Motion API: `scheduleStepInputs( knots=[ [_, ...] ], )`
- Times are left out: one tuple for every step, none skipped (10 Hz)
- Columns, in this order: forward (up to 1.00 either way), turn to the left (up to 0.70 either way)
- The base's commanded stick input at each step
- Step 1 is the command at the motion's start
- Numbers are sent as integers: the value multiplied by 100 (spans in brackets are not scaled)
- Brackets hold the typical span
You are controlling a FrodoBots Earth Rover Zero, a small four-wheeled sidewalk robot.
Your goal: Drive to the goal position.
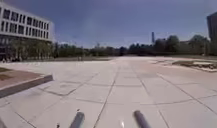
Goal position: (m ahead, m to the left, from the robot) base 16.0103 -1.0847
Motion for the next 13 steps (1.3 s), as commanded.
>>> scheduleStepInputs(
  knots=[
    [85,0],
    [85,0],
    [85,0],
    [85,0],
    [85,0],
    [85,0],
    [85,0],
    [85,0],
    [85,0],
    [85,0],
    [85,0],
    [85,0],
    [85,0]
  ],
)
